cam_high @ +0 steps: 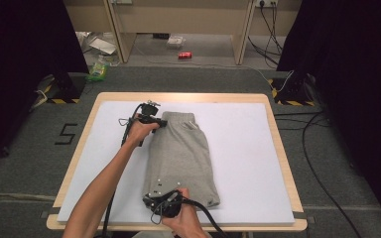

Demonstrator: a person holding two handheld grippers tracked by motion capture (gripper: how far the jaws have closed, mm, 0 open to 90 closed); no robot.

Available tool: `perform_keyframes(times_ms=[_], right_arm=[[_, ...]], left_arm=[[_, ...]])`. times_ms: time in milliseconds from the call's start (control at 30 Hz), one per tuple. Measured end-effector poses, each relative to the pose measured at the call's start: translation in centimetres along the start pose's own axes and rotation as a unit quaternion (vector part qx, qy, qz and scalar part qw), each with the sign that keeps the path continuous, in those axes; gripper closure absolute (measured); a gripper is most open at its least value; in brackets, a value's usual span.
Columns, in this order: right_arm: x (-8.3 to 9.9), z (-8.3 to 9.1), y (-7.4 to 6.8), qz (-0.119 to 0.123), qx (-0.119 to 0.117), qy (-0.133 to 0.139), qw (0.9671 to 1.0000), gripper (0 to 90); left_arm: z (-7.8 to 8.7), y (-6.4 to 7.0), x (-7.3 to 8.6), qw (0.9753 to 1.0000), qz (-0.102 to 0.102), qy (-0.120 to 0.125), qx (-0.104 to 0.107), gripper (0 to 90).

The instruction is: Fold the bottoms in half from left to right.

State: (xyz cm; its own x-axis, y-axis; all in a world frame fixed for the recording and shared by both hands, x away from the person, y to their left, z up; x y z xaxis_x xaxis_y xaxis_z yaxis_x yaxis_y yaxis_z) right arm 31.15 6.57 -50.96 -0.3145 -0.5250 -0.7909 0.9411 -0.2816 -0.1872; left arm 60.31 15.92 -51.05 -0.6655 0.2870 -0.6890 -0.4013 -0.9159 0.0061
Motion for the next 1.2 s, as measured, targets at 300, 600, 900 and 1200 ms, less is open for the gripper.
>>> perform_keyframes(times_ms=[300, 600, 900, 1200], right_arm=[[0.3, -1.7, -0.7, -0.004, -0.017, -0.02, 0.9996, 65.5], [-1.0, 0.0, 0.6, 0.001, 0.019, 0.003, 0.9998, 62.3], [0.8, -1.7, 0.6, 0.003, 0.023, -0.034, 0.9992, 62.6], [0.1, -1.3, -0.8, 0.015, -0.001, -0.025, 0.9996, 58.5]], left_arm=[[-0.2, -0.6, 0.6, 0.9999, 0.007, -0.008, 0.0, 71.1], [-0.3, -0.8, 0.7, 0.9997, 0.02, -0.01, 0.005, 70.0], [-0.3, -0.7, 0.7, 0.9997, 0.022, -0.012, 0.003, 69.6], [-0.4, -0.8, 0.8, 0.9995, 0.027, -0.012, 0.002, 68.6]])
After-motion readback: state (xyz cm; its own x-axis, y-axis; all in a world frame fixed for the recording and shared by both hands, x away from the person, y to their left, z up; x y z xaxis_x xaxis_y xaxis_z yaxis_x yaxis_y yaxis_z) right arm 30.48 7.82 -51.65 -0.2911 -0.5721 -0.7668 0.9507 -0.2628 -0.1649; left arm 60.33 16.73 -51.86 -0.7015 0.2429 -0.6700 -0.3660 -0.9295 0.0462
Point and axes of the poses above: each handheld gripper's, and its own axes: z roughly backward along the jaws, x roughly out of its underside, y roughly to its right, the point moved 5 cm from there along -z, roughly forward along the jaws, and after that the axes turned 10 degrees about -x, right-handed, at the moved point
